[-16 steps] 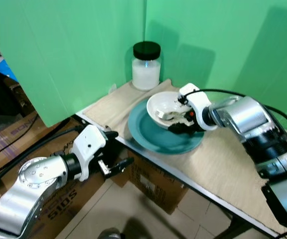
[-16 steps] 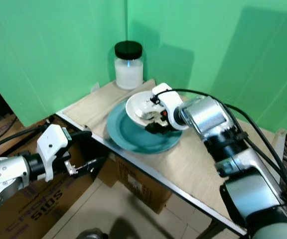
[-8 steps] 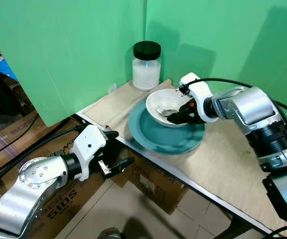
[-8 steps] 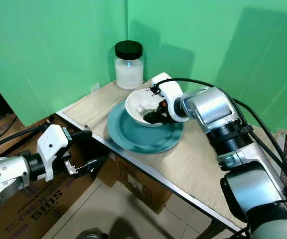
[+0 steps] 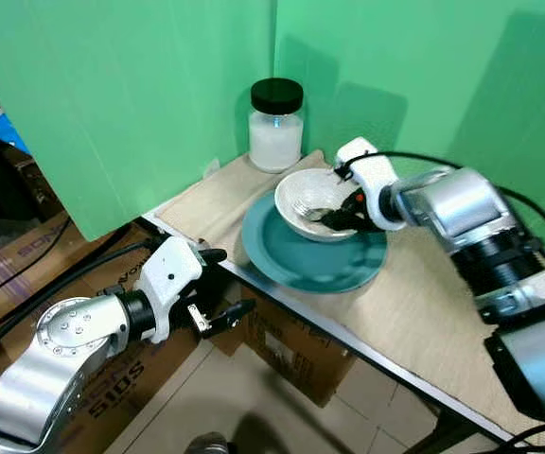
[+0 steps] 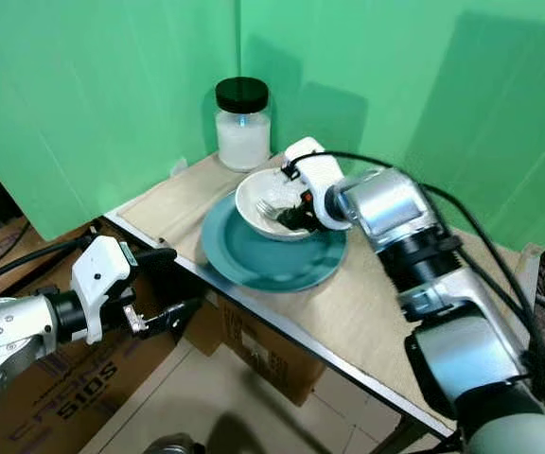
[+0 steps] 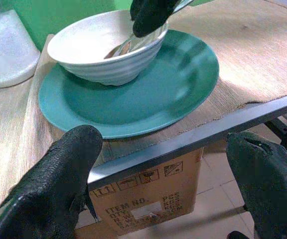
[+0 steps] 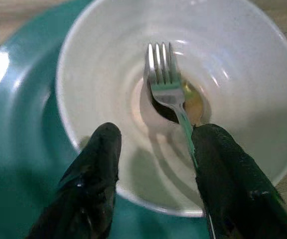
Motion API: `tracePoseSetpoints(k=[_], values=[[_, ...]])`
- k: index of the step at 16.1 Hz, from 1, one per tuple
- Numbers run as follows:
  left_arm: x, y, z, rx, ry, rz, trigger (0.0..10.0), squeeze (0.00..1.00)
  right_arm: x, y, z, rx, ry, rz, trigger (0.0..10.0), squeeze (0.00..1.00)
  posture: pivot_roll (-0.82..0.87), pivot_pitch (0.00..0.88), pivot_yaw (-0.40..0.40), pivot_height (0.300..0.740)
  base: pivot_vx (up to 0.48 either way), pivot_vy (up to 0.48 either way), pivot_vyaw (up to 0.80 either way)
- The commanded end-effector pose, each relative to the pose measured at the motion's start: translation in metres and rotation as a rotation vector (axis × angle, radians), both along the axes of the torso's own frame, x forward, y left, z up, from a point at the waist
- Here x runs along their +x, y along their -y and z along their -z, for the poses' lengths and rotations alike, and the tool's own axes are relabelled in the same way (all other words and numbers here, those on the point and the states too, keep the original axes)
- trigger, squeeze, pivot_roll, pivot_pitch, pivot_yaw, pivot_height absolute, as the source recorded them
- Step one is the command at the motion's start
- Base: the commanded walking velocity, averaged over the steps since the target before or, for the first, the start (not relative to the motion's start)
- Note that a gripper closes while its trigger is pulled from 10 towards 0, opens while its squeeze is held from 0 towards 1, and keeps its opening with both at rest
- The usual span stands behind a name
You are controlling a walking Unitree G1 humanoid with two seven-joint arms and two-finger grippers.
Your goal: Setting the table
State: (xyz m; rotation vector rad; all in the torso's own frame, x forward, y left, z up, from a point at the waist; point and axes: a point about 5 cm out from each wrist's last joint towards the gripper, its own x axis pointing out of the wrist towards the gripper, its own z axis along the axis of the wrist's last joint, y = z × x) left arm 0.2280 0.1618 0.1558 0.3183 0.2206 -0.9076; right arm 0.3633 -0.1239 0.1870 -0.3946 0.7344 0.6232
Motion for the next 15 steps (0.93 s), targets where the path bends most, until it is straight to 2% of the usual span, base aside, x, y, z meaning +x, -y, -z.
tracePoseSetpoints(k=[1, 7, 10, 13, 15], values=[[0.001, 0.001, -0.002, 0.015, 0.013, 0.014, 10.0, 0.13, 0.006, 0.001, -0.008, -0.042, 0.051, 0.014, 3.7, 0.0, 0.13, 0.0, -0.007, 0.74, 0.0, 0.0, 0.0], [0.001, 0.001, -0.002, 0.019, 0.011, 0.021, 10.0, 0.13, 0.009, 0.007, -0.001, -0.142, 0.058, 0.016, 4.1, 0.0, 0.13, 0.0, -0.004, 0.74, 0.0, 0.0, 0.0], [0.001, 0.001, -0.001, 0.02, 0.012, 0.024, 10.0, 0.13, 0.008, 0.007, 0.0, -0.157, 0.051, 0.005, 4.2, 0.0, 0.13, 0.0, -0.005, 0.74, 0.0, 0.0, 0.0], [0.001, 0.001, -0.001, 0.023, 0.012, 0.025, 10.0, 0.13, 0.008, 0.007, 0.002, -0.169, 0.044, -0.008, 3.3, 0.0, 0.13, 0.0, -0.009, 0.74, 0.0, 0.0, 0.0], [0.001, 0.001, 0.0, 0.024, 0.012, 0.025, 10.0, 0.13, 0.007, 0.005, 0.004, -0.179, 0.036, -0.022, 2.2, 0.0, 0.13, 0.0, -0.012, 0.74, 0.0, 0.0, 0.0]])
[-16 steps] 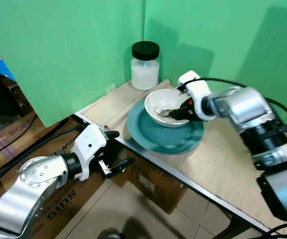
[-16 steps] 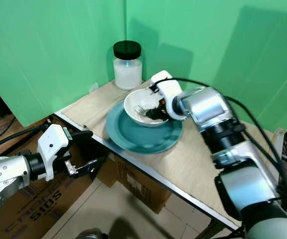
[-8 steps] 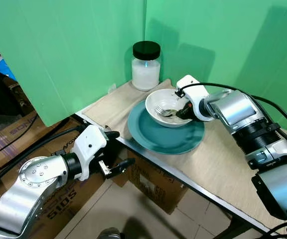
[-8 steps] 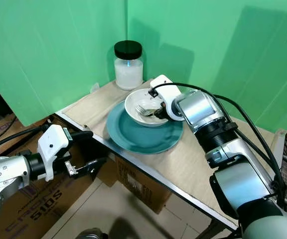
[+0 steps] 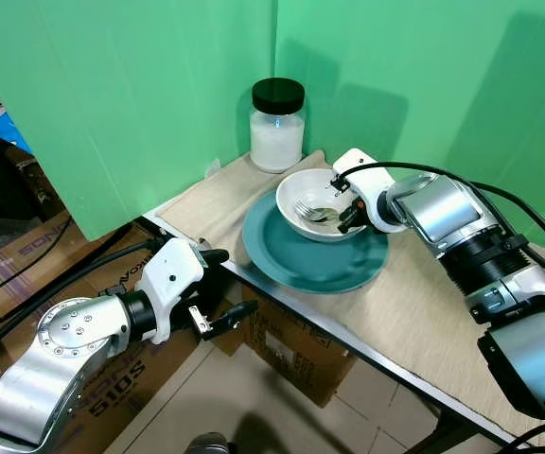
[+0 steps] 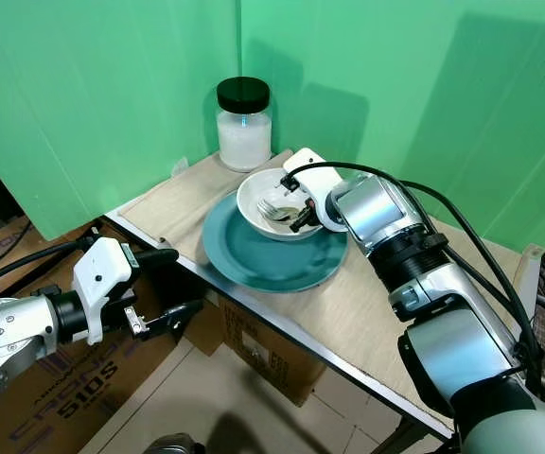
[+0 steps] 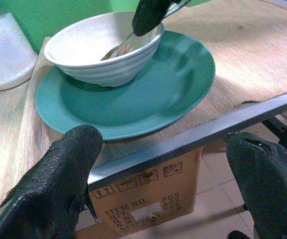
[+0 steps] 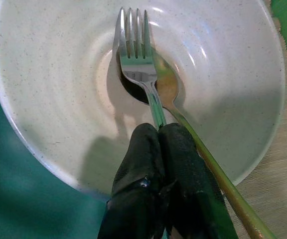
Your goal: Setting the table
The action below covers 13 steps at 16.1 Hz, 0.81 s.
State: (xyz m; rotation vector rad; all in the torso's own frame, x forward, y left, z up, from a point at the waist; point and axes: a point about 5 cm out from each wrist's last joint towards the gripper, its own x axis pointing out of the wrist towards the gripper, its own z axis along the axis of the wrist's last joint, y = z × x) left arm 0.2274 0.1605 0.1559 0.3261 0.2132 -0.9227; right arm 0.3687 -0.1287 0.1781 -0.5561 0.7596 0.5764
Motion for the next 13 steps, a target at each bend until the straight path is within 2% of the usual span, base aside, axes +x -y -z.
tracePoseSetpoints(k=[1, 2, 4, 6, 7, 8, 9, 10, 11, 12, 13], values=[[0.001, 0.0, 0.0, 0.022, 0.005, 0.009, 10.0, 0.13, 0.002, 0.0, -0.004, -0.023, 0.009, -0.008, 0.4, 0.0, 0.13, 0.0, -0.014, 0.74, 0.0, 0.0, 0.0], [0.001, 0.0, 0.001, 0.023, 0.004, 0.01, 10.0, 0.13, 0.002, 0.0, -0.004, -0.025, 0.009, -0.01, 0.0, 0.0, 0.13, 0.0, -0.015, 0.74, 0.0, 0.0, 0.0], [0.0, 0.0, 0.001, 0.024, 0.006, 0.009, 10.0, 0.13, 0.002, -0.001, -0.006, -0.017, 0.016, -0.015, 0.0, 0.0, 0.14, 0.0, -0.017, 0.74, 0.0, 0.0, 0.0], [-0.001, -0.001, 0.001, 0.025, 0.009, 0.008, 10.0, 0.13, 0.003, -0.001, -0.017, 0.032, 0.052, -0.014, 0.0, 0.0, 0.14, 0.0, -0.021, 0.74, 0.0, 0.0, 0.0], [-0.002, -0.001, 0.001, 0.024, 0.011, 0.006, 10.0, 0.13, 0.005, -0.003, -0.03, 0.097, 0.104, -0.023, 0.0, 0.0, 0.14, 0.0, -0.023, 0.74, 0.0, 0.0, 0.0], [-0.002, -0.001, 0.001, 0.024, 0.012, 0.004, 10.0, 0.13, 0.006, -0.003, -0.04, 0.173, 0.134, -0.02, 10.0, 0.0, 0.14, 0.0, -0.025, 0.74, 0.0, 0.0, 0.0], [-0.003, -0.002, 0.001, 0.024, 0.012, 0.002, 10.0, 0.13, 0.004, -0.004, -0.047, 0.226, 0.172, -0.04, 10.0, 0.0, 0.15, 0.0, -0.025, 0.74, 0.0, 0.0, 0.0], [-0.004, -0.002, 0.002, 0.024, 0.011, 0.001, 10.0, 0.13, 0.001, -0.005, -0.046, 0.287, 0.155, -0.039, 10.0, 0.0, 0.15, 0.0, -0.026, 0.74, 0.0, 0.0, 0.0], [-0.004, -0.002, 0.002, 0.025, 0.011, 0.001, 10.0, 0.13, -0.001, -0.004, -0.043, 0.28, 0.142, -0.037, 10.0, 0.41, 0.15, 0.0, -0.026, 0.74, 0.0, 0.0, 0.0], [-0.004, -0.002, 0.002, 0.025, 0.01, 0.002, 10.0, 0.13, -0.003, -0.002, -0.037, 0.252, 0.129, -0.032, 10.0, 1.0, 0.15, 0.0, -0.023, 0.74, 0.0, 0.0, 0.0], [-0.004, -0.002, 0.003, 0.026, 0.01, 0.005, 10.0, 0.13, -0.004, 0.002, -0.03, 0.196, 0.126, -0.027, 10.0, 1.0, 0.14, 0.0, -0.022, 0.74, 0.0, 0.0, 0.0]])
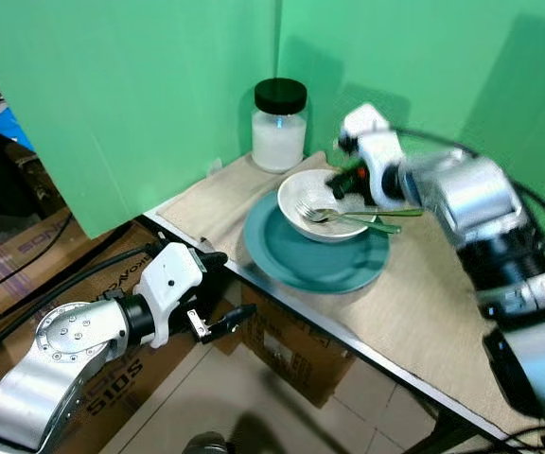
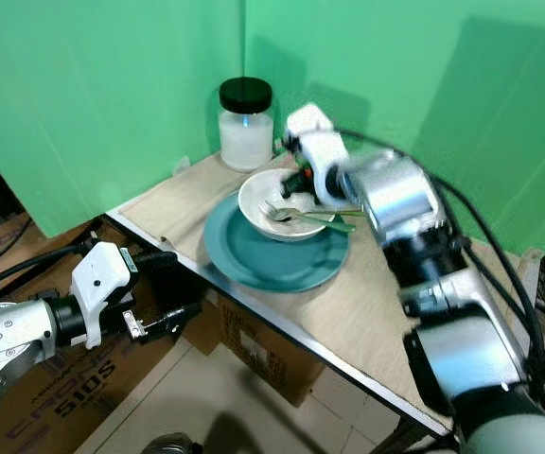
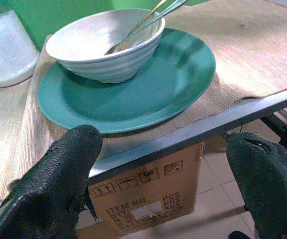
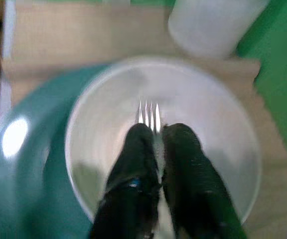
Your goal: Setting the table
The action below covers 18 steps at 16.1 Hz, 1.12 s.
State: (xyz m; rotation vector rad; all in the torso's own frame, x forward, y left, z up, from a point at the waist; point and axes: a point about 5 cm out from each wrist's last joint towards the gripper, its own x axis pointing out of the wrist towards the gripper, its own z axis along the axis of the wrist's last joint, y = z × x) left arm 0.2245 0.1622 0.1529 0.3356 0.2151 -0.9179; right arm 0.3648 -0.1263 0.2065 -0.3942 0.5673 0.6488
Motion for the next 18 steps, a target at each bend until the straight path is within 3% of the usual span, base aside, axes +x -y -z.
tracePoseSetpoints(k=[1, 9, 10, 11, 15, 18], values=[[-0.001, 0.001, 0.0, 0.017, 0.007, 0.011, 10.0, 0.13, -0.001, 0.006, 0.002, -0.053, 0.001, 0.015, 10.0, 1.0, 0.14, 0.0, -0.021, 0.74, 0.0, 0.0, 0.0], [-0.003, 0.0, 0.0, 0.021, 0.008, 0.006, 10.0, 0.13, -0.003, 0.006, 0.012, -0.121, -0.026, 0.017, 10.0, 0.99, 0.15, 0.0, -0.024, 0.74, 0.0, 0.0, 0.0], [-0.003, -0.001, 0.0, 0.022, 0.007, 0.005, 10.0, 0.13, -0.003, 0.006, 0.013, -0.134, -0.034, 0.017, 10.0, 0.89, 0.15, 0.0, -0.025, 0.74, 0.0, 0.0, 0.0], [-0.003, -0.001, 0.0, 0.024, 0.008, 0.001, 10.0, 0.13, -0.004, 0.006, 0.017, -0.149, -0.066, 0.02, 10.0, 0.0, 0.15, 0.0, -0.029, 0.74, 0.0, 0.0, 0.0], [-0.003, 0.0, 0.001, 0.022, 0.008, -0.001, 10.0, 0.12, -0.006, 0.003, 0.021, -0.17, -0.104, -0.004, 10.0, 0.0, 0.15, 0.0, -0.033, 0.74, 0.0, 0.0, 0.0], [-0.003, 0.001, 0.001, 0.022, 0.008, -0.001, 10.0, 0.13, 0.001, 0.005, 0.026, -0.206, -0.105, 0.042, 10.0, 0.0, 0.15, 0.0, -0.033, 0.74, 0.0, 0.0, 0.0]])
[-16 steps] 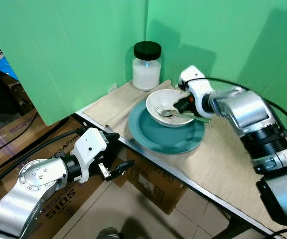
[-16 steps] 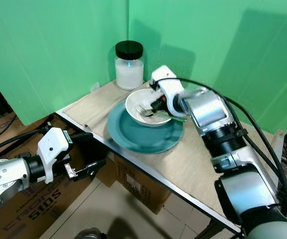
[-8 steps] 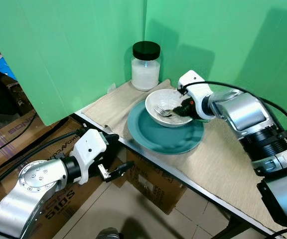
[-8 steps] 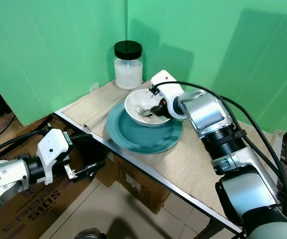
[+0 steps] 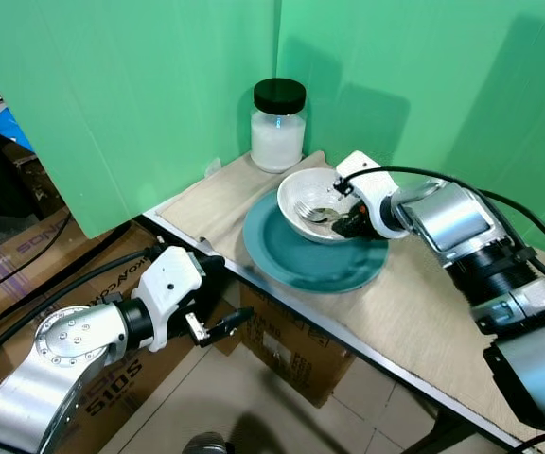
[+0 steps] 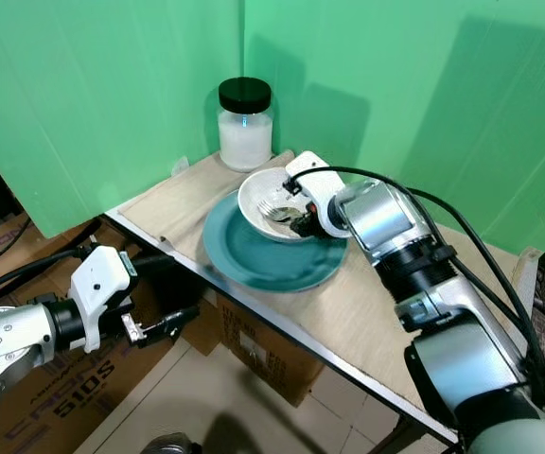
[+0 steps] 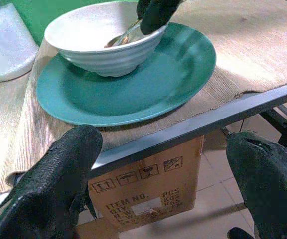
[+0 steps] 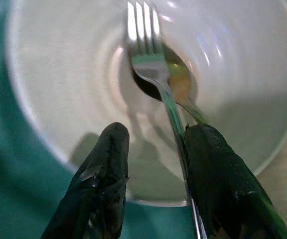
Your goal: Setting the table
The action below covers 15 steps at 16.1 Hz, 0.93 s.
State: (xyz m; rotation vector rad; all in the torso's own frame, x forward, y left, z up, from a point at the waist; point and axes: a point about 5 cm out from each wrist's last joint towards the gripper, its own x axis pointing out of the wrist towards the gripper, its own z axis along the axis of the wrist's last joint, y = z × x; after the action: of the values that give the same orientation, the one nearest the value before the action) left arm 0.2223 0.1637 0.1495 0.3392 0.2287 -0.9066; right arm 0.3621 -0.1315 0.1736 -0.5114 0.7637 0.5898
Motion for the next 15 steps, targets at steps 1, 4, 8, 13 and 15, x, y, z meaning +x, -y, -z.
tracePoseSetpoints(k=[1, 4, 8, 13, 15], values=[[-0.001, 0.003, -0.002, 0.012, 0.016, 0.012, 10.0, 0.13, 0.005, 0.0, -0.006, -0.034, 0.031, 0.004, 10.0, 0.0, 0.15, 0.0, -0.034, 0.74, 0.0, 0.0, 0.0], [-0.001, 0.003, -0.002, 0.012, 0.016, 0.011, 10.0, 0.13, 0.008, -0.001, -0.007, -0.046, 0.043, 0.015, 10.0, 0.0, 0.15, 0.0, -0.036, 0.74, 0.0, 0.0, 0.0], [-0.001, 0.002, -0.001, 0.011, 0.016, 0.01, 10.0, 0.12, 0.013, 0.0, -0.008, -0.061, 0.052, 0.031, 10.0, 0.0, 0.15, 0.0, -0.036, 0.74, 0.0, 0.0, 0.0], [0.0, 0.003, -0.001, 0.01, 0.017, 0.015, 10.0, 0.13, 0.014, 0.003, 0.001, -0.124, 0.031, 0.015, 10.0, 0.0, 0.15, 0.0, -0.037, 0.74, 0.0, 0.0, 0.0], [0.001, 0.003, -0.001, 0.009, 0.018, 0.014, 10.0, 0.13, 0.013, 0.001, 0.006, -0.137, 0.012, -0.003, 10.0, 0.0, 0.16, 0.0, -0.041, 0.74, 0.0, 0.0, 0.0]])
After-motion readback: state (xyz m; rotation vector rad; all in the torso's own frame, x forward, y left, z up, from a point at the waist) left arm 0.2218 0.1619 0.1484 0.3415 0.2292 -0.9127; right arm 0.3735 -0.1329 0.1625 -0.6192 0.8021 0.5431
